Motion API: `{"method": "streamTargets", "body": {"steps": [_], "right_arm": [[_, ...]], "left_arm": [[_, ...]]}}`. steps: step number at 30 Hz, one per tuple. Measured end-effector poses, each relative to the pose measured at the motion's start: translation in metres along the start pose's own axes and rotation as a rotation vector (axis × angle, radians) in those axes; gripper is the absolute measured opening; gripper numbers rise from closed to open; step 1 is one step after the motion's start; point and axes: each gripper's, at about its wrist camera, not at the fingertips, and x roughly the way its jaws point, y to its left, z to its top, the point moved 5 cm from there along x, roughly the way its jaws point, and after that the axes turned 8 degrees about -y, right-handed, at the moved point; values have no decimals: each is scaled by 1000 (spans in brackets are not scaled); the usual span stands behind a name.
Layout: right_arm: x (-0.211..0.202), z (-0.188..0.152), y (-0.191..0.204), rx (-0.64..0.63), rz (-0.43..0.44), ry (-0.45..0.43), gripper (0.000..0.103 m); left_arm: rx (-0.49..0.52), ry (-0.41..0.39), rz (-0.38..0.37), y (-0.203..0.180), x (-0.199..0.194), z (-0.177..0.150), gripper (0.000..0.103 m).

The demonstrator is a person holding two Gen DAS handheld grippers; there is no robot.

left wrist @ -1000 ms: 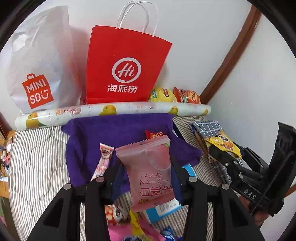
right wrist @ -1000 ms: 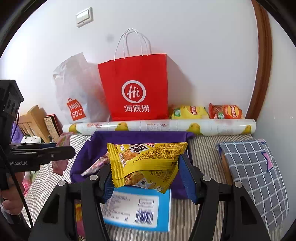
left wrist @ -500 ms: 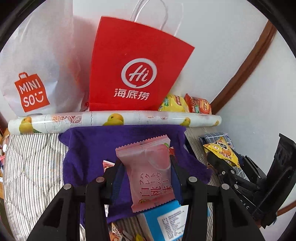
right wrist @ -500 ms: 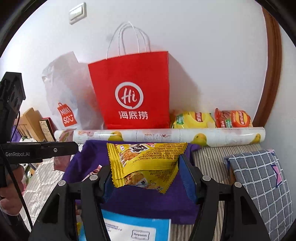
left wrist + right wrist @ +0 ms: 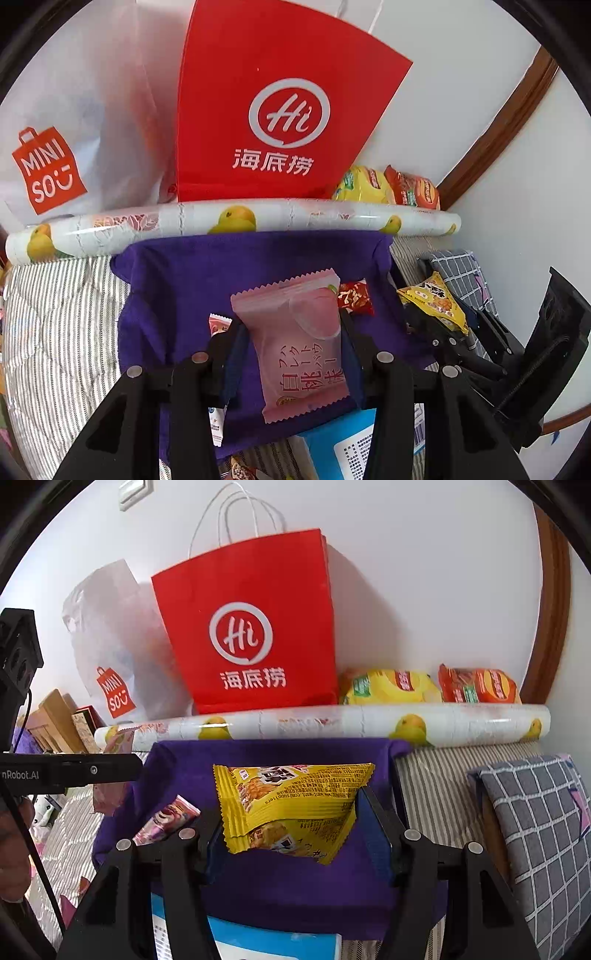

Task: Organize snacks
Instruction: 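Carry the yellow bag with the right tool while the left carries the pink packet toward the towel, then open the right tool over the purple towel while the left releases the pink packet there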

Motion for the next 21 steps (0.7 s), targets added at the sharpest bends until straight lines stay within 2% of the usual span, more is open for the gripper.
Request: {"method": "streamTargets", "body": {"steps": [21], "right_arm": [[8,-8,-8,17,-8,34,62]], "left_arm": [[-24,25,23,5,8,-2,43]]}}
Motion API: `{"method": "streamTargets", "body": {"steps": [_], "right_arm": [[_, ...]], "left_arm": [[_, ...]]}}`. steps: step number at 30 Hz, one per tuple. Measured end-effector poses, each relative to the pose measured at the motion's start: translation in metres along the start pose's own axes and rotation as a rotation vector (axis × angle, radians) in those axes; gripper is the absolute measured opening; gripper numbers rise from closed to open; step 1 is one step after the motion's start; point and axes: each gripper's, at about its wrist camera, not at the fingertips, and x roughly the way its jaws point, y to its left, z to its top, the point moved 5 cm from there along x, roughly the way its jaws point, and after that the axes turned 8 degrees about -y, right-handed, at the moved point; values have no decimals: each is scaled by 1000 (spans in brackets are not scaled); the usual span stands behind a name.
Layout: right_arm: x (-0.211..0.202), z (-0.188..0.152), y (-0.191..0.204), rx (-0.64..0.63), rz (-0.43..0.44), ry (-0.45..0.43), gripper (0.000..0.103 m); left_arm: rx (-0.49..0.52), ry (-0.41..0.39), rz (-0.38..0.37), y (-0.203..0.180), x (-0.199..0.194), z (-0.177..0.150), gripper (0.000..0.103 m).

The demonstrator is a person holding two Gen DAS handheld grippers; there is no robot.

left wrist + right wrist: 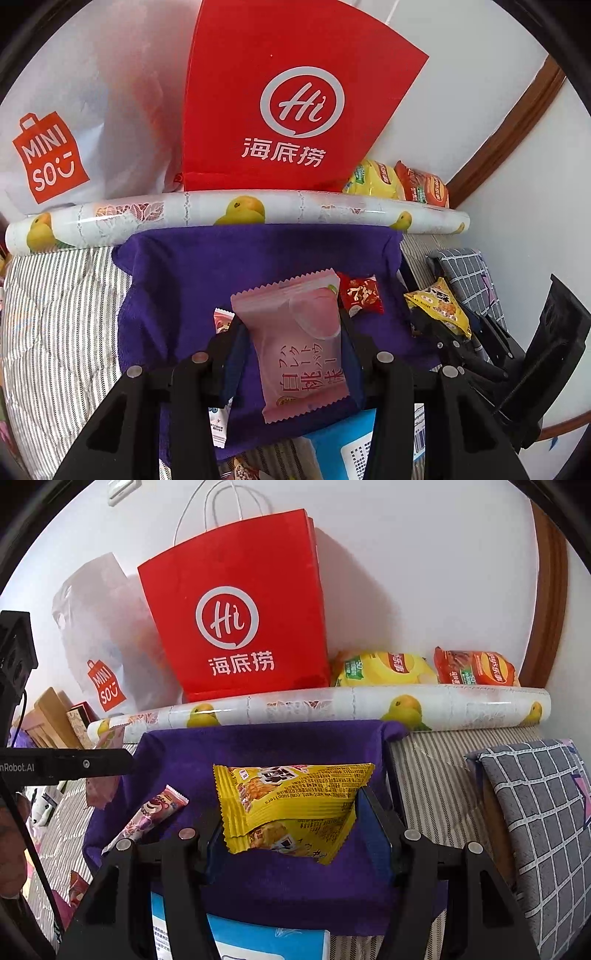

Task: Organize snacks
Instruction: 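Open the right tool over the purple towel while the left releases the pink packet there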

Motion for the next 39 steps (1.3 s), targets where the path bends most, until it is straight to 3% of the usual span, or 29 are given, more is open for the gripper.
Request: {"method": "streamTargets", "body": {"steps": [17,39], "right_arm": [[4,-6,1,3,3,24,62],[21,-26,3,-2,9,153,62]], "left_arm": [[-9,4,9,3,0,1,44],[-36,58,49,14,16,-4,44]]}}
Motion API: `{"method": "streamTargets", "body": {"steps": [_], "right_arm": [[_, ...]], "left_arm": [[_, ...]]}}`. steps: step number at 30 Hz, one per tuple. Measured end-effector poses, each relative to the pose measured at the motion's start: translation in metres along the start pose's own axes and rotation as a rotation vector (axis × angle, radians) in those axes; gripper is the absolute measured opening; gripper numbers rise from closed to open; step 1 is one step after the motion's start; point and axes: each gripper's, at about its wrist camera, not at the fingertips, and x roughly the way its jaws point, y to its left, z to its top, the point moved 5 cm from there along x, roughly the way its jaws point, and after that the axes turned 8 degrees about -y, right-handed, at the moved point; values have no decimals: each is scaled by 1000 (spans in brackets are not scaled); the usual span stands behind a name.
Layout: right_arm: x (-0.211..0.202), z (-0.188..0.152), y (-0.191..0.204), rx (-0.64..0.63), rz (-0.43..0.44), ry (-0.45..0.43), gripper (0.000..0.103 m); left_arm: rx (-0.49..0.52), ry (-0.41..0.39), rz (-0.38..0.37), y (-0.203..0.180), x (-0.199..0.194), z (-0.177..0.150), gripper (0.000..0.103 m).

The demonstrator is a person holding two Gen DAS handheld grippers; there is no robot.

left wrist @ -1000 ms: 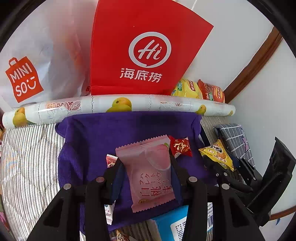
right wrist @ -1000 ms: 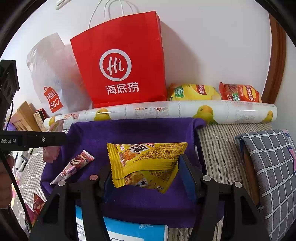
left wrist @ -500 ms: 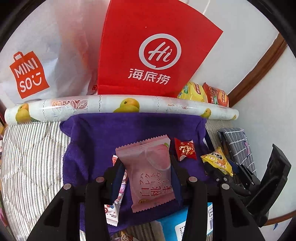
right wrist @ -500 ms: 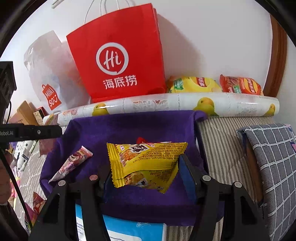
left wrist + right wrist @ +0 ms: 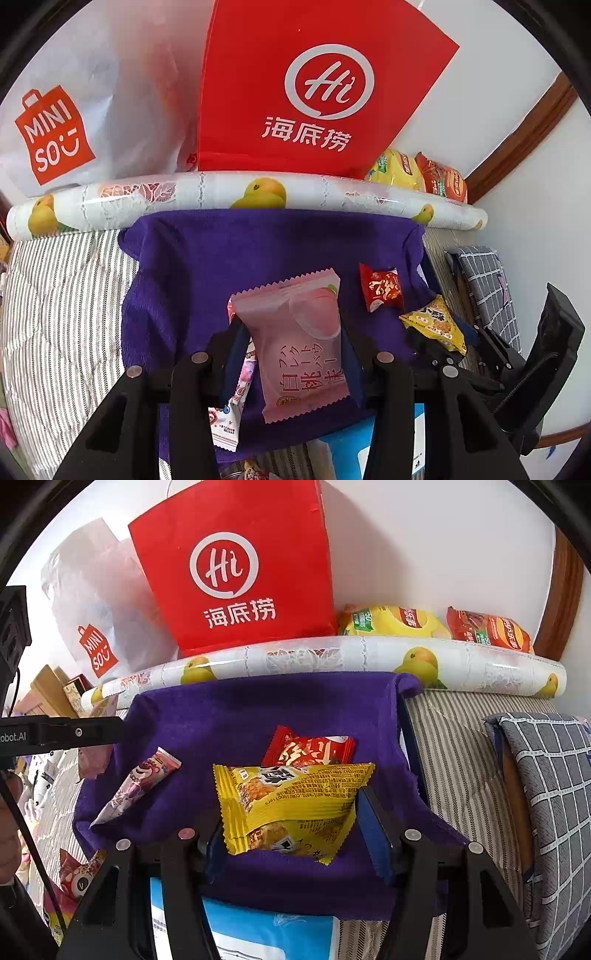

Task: Organize snacks
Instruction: 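Open the right tool over the purple towel while the left releases the pink packet there, then move both open tools back to the snack pile beside the blue tissue box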

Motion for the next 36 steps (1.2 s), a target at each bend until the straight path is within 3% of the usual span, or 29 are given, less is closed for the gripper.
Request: {"method": "streamTargets", "body": {"steps": [13,22,36], "right_arm": [[12,-7,-2,19,1,90,66],[3,-2,-2,40,18,55,72],[0,1,0,47,20,36,72]], "left_arm": [[11,18,10,-2,5,-2,44],[25,36,16,-3,12,-5,44],[28,79,37,-2,19,-10,44]]}}
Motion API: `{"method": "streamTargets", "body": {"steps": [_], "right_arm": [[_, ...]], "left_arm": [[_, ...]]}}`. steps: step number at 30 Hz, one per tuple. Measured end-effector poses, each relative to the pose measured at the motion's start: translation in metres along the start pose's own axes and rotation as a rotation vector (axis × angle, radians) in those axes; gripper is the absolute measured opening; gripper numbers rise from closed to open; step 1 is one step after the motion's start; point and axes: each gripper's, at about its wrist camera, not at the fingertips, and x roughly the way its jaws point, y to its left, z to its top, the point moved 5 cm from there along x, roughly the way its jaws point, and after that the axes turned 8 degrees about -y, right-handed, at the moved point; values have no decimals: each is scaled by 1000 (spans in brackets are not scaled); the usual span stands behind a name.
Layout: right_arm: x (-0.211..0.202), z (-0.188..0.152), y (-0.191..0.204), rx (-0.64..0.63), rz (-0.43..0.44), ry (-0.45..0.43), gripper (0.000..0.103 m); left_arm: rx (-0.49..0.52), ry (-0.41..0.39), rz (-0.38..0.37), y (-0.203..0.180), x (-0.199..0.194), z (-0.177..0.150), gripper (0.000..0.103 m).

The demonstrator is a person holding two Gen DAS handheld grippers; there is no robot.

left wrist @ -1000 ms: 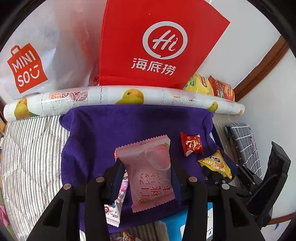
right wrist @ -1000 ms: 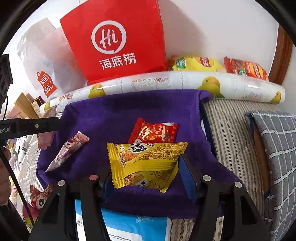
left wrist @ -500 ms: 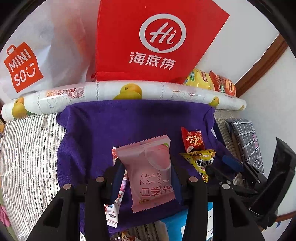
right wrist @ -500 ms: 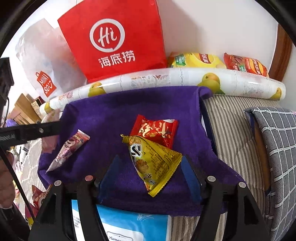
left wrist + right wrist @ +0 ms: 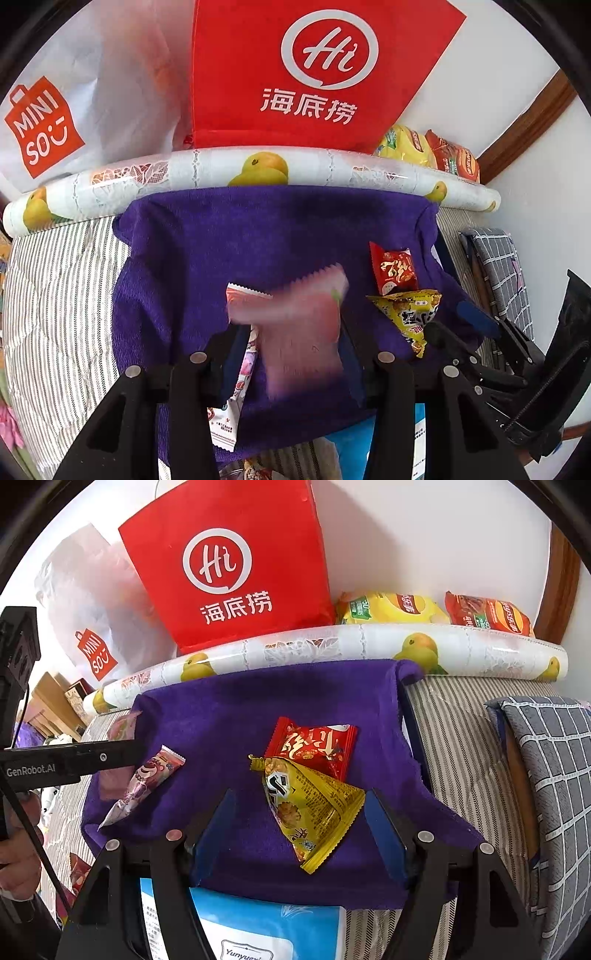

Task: Organize snacks
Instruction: 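Move both open tools back to the snack pile beside the blue tissue box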

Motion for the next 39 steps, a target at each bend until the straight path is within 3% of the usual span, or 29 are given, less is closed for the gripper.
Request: {"method": "streamTargets", "body": {"steps": [7,17,21,25,33,39], "right_arm": [[-2,1,-1,7,-2,-6,72],[-19,5,5,41,18,-55,72],[-42,8,10,21,-22,-84,73],[-70,10,10,18,-73,-128,89],[-119,2,11,1,-215,-122,90],[-156,-14,12,15,-173,-201,90]], "left_arm": [[12,-35,-18,-4,-11,4,58],[8,-86,-41,-7,-37,9,59],[12,-113,-61,-12,-52,10,59],[50,-156,-22,-19,-69,12,59],[78,-240,-29,-31,-110,12,59],[123,-277,-41,-48,-136,-1,59]]}}
